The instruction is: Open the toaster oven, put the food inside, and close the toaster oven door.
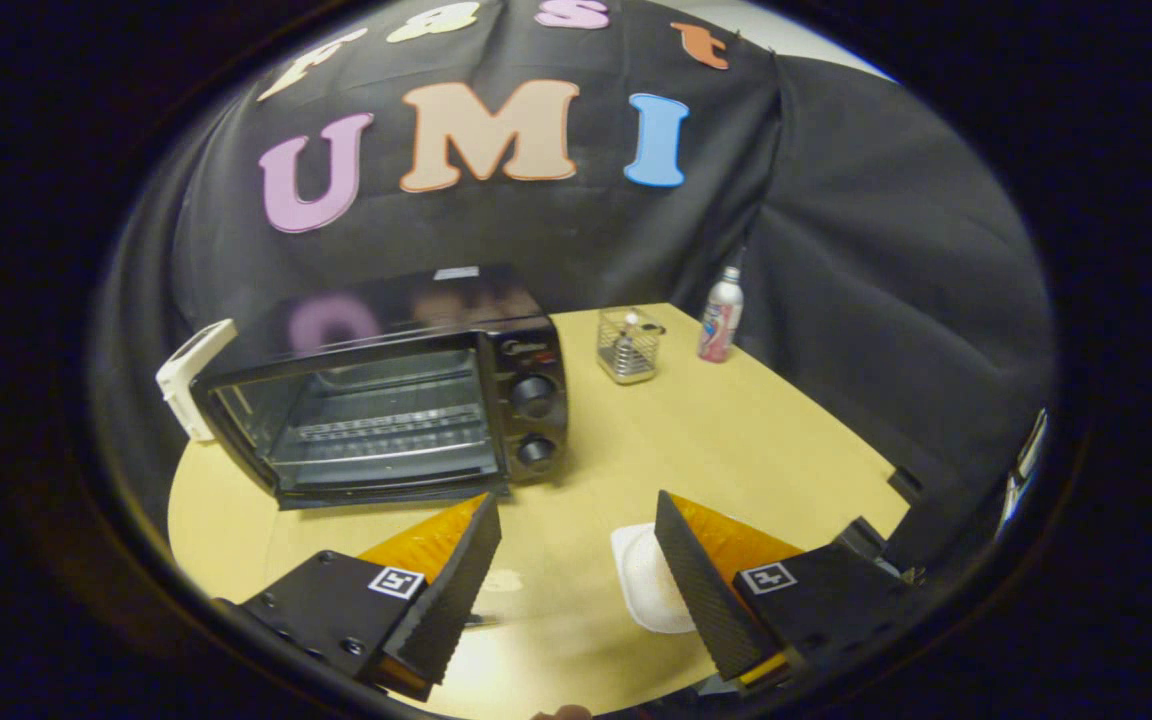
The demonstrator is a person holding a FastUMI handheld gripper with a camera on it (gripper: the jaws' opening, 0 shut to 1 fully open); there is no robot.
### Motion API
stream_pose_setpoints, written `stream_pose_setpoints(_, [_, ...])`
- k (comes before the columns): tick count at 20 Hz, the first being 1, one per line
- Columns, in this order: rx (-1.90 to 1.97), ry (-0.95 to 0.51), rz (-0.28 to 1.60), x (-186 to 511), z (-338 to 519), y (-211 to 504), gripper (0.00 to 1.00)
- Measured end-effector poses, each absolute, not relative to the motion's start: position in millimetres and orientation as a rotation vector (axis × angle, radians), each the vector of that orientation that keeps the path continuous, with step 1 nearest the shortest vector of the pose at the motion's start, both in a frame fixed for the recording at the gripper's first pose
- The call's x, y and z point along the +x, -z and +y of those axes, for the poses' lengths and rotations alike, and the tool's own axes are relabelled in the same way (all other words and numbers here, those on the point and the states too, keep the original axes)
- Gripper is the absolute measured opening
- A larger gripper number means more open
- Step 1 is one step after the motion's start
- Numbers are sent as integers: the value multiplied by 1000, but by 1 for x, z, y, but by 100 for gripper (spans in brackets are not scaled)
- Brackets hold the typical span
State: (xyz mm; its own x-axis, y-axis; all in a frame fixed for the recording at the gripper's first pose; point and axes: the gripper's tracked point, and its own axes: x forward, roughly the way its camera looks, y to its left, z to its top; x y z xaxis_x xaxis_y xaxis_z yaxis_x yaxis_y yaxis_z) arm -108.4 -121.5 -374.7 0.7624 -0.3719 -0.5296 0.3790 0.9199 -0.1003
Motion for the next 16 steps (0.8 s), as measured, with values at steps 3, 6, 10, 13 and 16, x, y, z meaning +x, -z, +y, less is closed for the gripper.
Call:
stream_pose_setpoints(3, [24, 476, 609, -121, -150, 388, 99])
stream_pose_setpoints(6, [33, 521, 639, -130, -174, 400, 99])
stream_pose_setpoints(10, [49, 544, 683, -138, -193, 420, 99])
stream_pose_setpoints(13, [54, 543, 727, -144, -202, 439, 99])
stream_pose_setpoints(16, [90, 540, 769, -149, -208, 459, 99])
